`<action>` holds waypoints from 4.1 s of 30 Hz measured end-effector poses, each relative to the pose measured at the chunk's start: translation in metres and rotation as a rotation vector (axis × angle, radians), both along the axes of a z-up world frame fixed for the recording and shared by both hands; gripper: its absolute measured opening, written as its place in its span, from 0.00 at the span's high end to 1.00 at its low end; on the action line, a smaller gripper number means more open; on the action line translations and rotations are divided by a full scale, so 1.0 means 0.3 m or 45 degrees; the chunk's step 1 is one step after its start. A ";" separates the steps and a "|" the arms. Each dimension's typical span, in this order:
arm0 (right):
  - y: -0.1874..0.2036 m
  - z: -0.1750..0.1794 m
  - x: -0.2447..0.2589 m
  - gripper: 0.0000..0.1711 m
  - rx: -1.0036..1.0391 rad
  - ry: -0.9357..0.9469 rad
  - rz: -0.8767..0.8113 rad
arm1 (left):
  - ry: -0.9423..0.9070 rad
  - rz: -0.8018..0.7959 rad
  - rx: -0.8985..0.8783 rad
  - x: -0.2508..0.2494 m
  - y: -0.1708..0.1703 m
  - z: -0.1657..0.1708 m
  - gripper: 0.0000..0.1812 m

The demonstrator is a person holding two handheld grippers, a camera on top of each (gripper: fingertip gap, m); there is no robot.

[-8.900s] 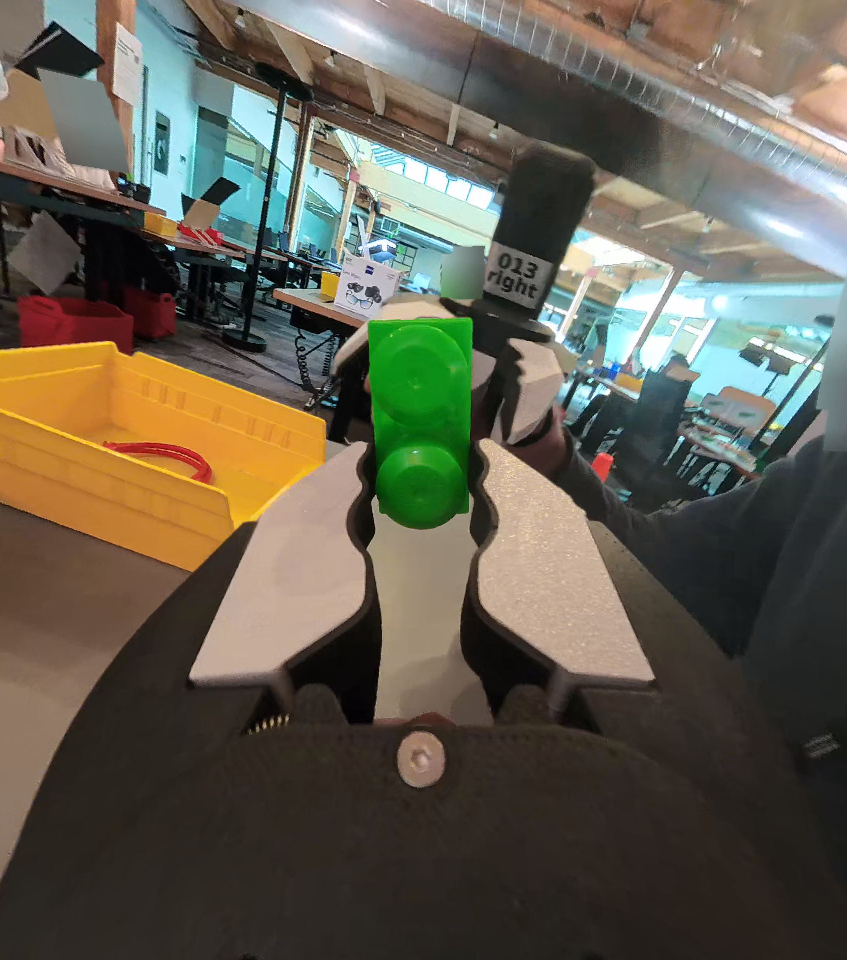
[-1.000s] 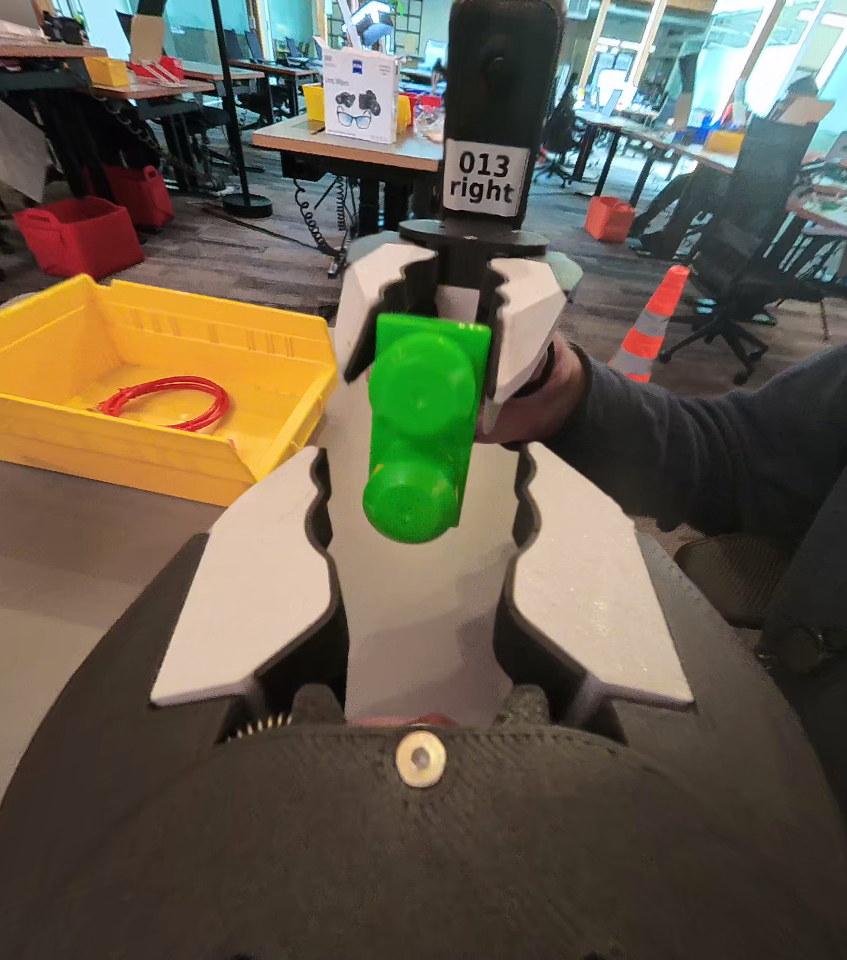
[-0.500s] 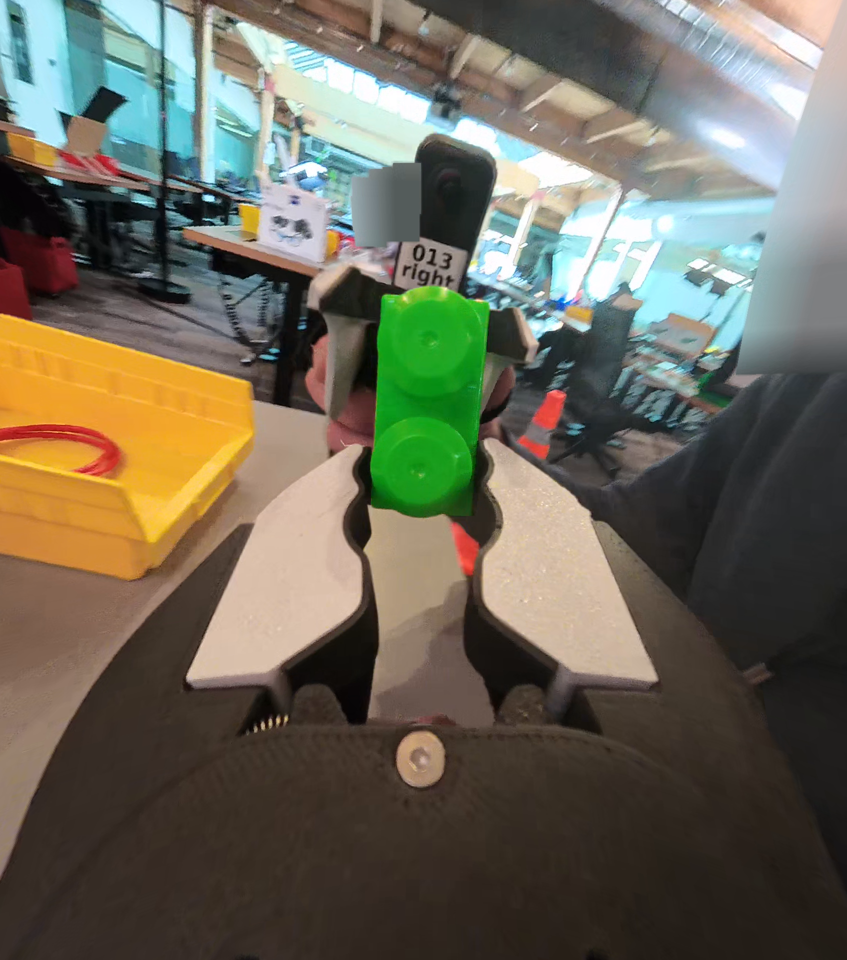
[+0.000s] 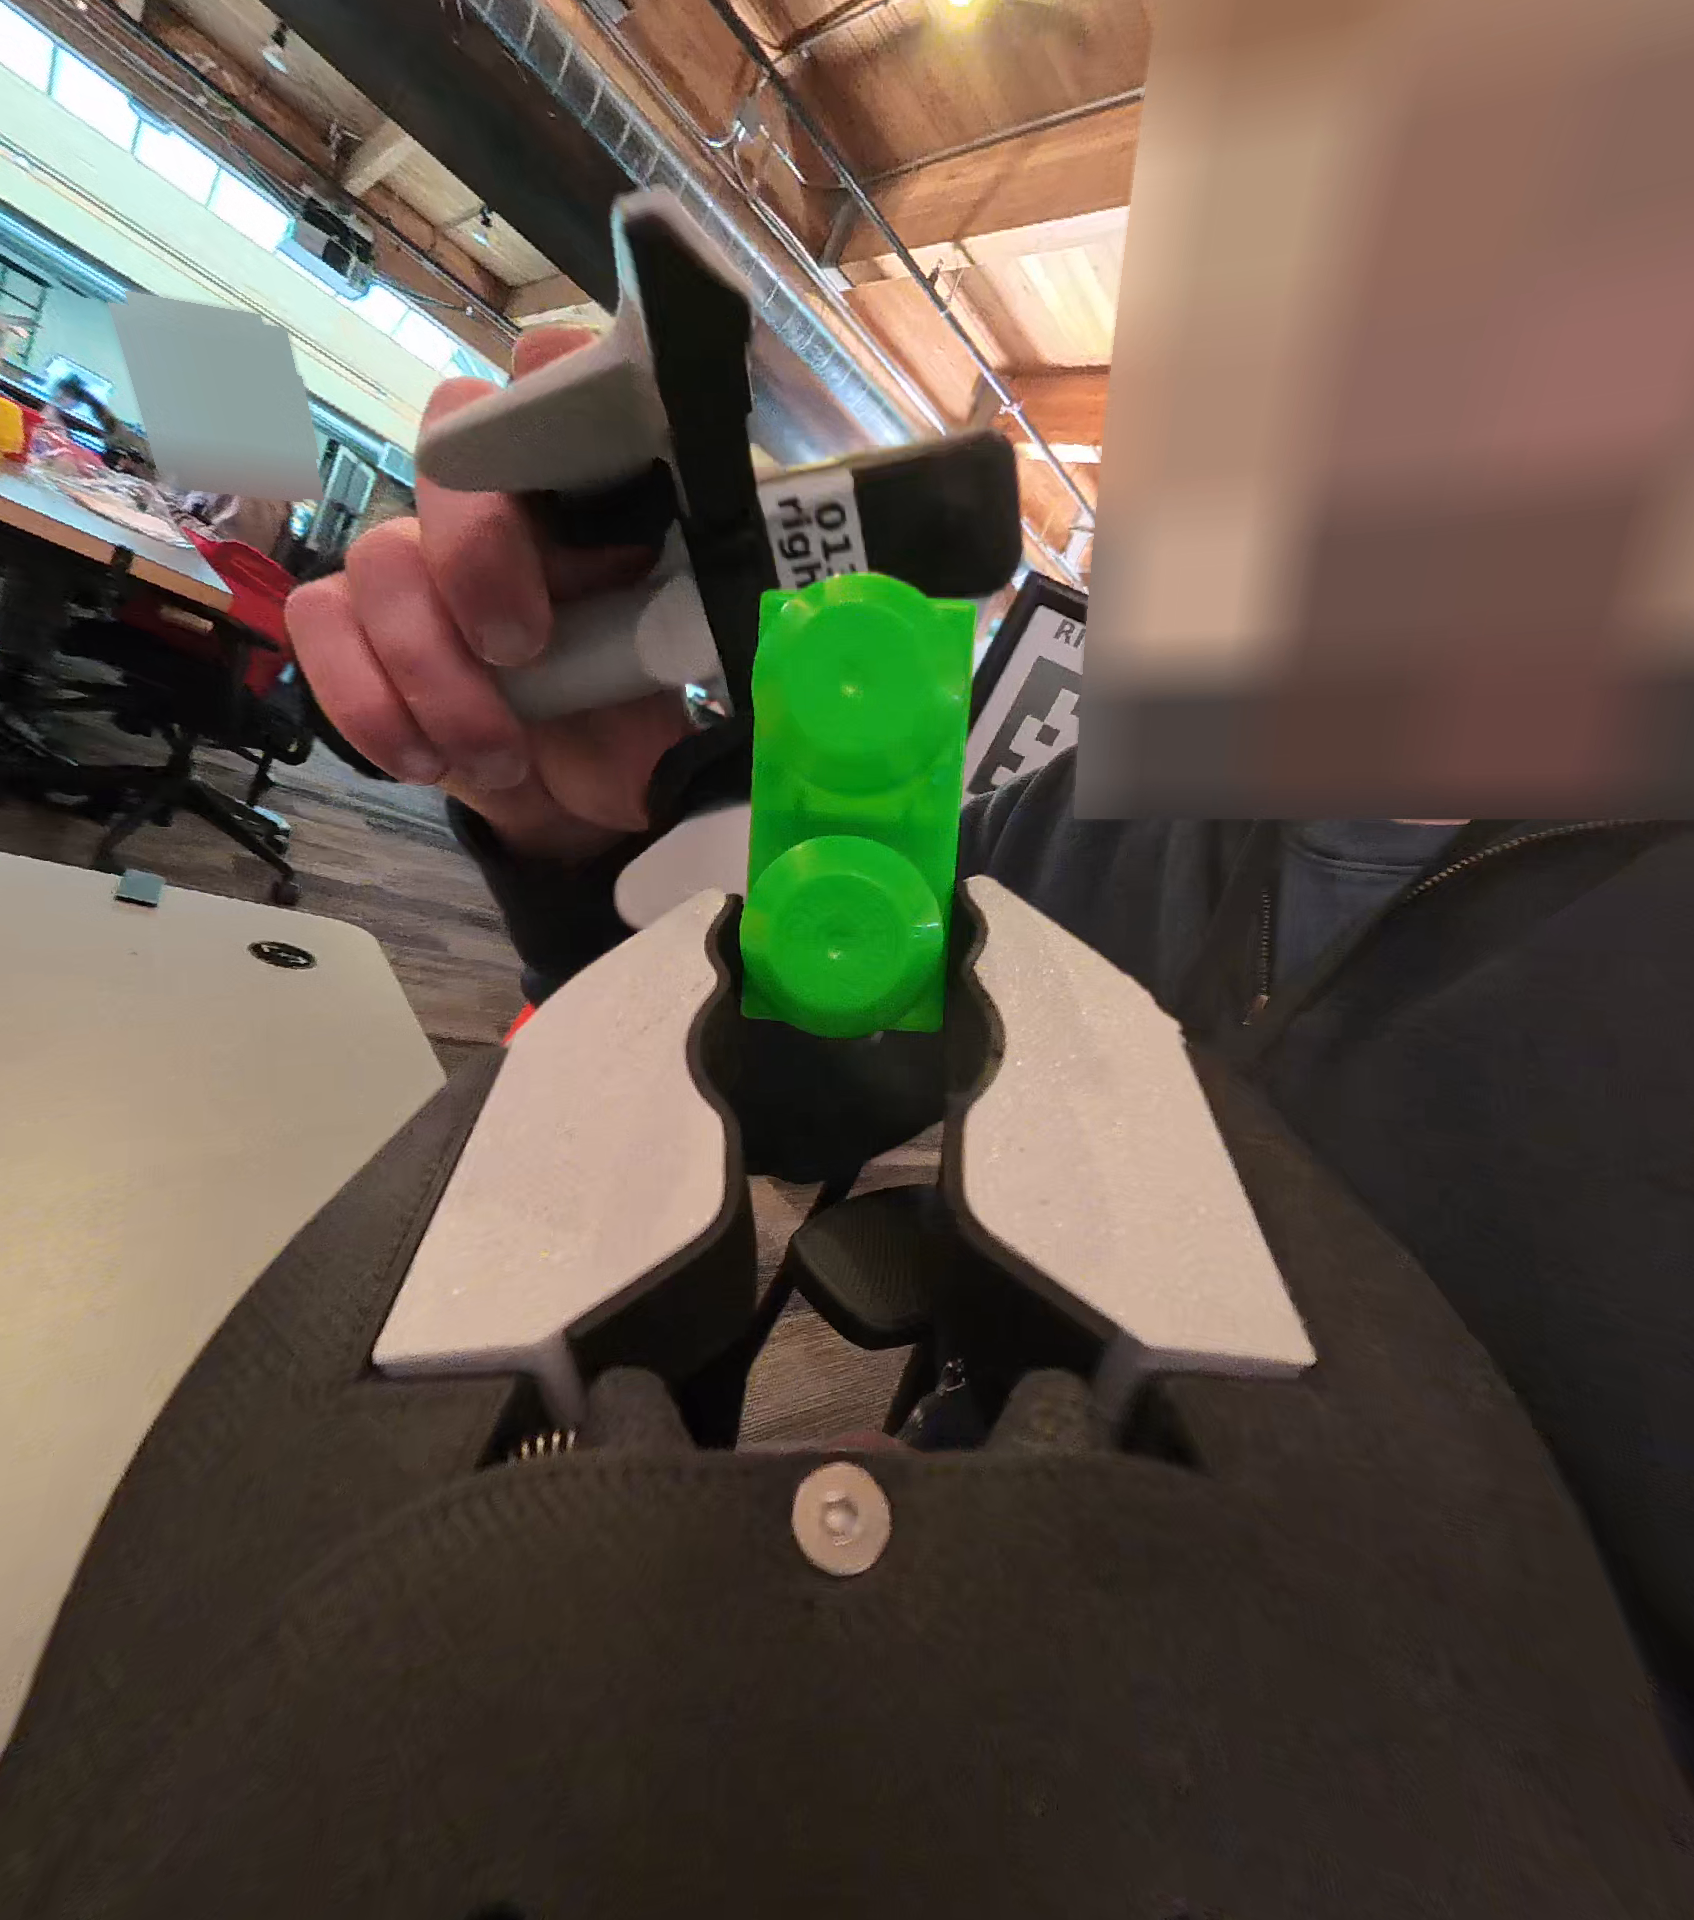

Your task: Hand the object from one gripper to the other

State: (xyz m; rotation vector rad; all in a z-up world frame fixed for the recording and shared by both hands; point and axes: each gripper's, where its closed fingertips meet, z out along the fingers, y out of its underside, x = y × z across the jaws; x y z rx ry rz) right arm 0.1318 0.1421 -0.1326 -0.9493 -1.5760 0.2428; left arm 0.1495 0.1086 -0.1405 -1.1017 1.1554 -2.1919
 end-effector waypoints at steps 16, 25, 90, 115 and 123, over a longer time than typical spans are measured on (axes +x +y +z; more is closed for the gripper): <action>0.011 -0.031 -0.060 0.54 0.234 -0.010 -0.055 | -0.074 -0.081 -0.067 0.011 -0.034 0.007 0.80; 0.039 -0.032 -0.031 0.55 0.056 0.076 -0.096 | -0.016 0.212 0.085 0.023 0.022 -0.001 0.75; 0.077 -0.001 0.071 0.42 0.052 0.288 -0.302 | 0.357 0.792 0.766 0.000 0.131 0.079 0.61; 0.163 -0.018 0.040 0.68 0.669 0.069 -0.694 | 0.438 0.616 -0.303 0.069 0.180 -0.033 0.61; 0.158 -0.025 0.047 0.68 0.679 0.017 -0.640 | 0.436 0.631 -0.300 0.076 0.182 -0.037 0.61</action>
